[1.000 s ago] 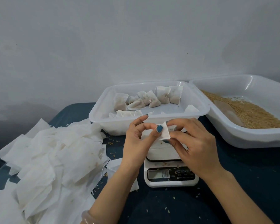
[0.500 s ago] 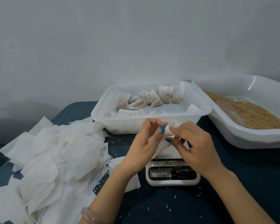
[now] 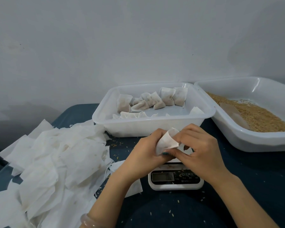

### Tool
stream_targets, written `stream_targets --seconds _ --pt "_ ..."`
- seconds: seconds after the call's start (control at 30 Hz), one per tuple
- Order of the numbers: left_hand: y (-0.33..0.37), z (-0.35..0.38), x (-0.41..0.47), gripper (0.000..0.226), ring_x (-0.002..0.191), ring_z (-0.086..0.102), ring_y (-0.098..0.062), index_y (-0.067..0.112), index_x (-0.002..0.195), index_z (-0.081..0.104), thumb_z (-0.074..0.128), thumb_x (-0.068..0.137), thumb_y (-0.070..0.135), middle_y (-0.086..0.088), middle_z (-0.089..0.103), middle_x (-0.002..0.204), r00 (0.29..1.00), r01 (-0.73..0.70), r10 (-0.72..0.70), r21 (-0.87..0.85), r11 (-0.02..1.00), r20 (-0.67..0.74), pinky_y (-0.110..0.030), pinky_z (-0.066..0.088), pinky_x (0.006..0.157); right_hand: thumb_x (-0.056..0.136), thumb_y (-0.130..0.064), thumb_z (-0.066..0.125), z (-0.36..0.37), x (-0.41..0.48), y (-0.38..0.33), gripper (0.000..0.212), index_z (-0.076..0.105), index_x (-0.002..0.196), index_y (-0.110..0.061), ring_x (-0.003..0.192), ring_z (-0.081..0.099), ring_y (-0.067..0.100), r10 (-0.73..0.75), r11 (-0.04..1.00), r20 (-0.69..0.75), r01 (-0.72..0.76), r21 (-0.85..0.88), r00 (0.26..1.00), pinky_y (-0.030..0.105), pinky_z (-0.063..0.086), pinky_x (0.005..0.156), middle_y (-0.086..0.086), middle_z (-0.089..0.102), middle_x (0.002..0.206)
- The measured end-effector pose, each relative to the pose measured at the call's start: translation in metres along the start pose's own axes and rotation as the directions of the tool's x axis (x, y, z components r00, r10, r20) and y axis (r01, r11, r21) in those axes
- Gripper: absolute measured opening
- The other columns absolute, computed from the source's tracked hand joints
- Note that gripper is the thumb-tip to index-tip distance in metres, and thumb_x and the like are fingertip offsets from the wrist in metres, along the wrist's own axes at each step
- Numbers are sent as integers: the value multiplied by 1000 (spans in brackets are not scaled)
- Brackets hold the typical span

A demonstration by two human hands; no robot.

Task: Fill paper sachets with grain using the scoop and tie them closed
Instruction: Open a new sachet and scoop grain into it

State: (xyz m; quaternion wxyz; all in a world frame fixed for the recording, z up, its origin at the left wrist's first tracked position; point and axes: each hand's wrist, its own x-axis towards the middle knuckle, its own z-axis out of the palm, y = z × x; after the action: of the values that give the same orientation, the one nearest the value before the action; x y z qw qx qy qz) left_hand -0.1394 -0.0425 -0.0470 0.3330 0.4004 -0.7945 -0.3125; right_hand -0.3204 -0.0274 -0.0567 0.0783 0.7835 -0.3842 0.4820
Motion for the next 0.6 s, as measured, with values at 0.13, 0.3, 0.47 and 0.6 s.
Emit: stream_targets --seconds 0.13,0.3,0.47,0.6 --pt "-6 1 2 34 90 59 -5 32 105 56 75 77 29 17 64 98 998 -14 25 164 986 -60 -32 50 75 70 -15 89 1 0 0 22 71 82 -15 83 57 12 -63 996 1 63 -66 998 25 50 63 -8 68 83" --pt "-11 -3 3 32 90 52 -9 23 102 58 77 77 26 12 59 97 989 -15 57 298 954 -134 -31 45 73 70 -8 88 3 -2 -1 23 69 83 -9 81 61 19 -136 982 60 143 -123 989 32 55 62 2 68 88" --pt "-11 -1 4 34 85 56 -7 28 101 53 74 76 19 15 60 95 993 -2 23 181 984 -113 -28 46 69 81 -4 72 4 -2 -5 15 62 90 -7 73 62 22 -149 979 58 155 -130 987 35 55 55 7 66 90" --pt "-11 2 2 34 85 56 -9 28 105 49 67 77 21 14 59 95 993 -38 62 221 975 -104 -31 46 69 84 -5 68 3 -3 -7 10 66 94 -8 78 64 21 -129 986 46 133 -99 991 33 57 61 6 67 93"
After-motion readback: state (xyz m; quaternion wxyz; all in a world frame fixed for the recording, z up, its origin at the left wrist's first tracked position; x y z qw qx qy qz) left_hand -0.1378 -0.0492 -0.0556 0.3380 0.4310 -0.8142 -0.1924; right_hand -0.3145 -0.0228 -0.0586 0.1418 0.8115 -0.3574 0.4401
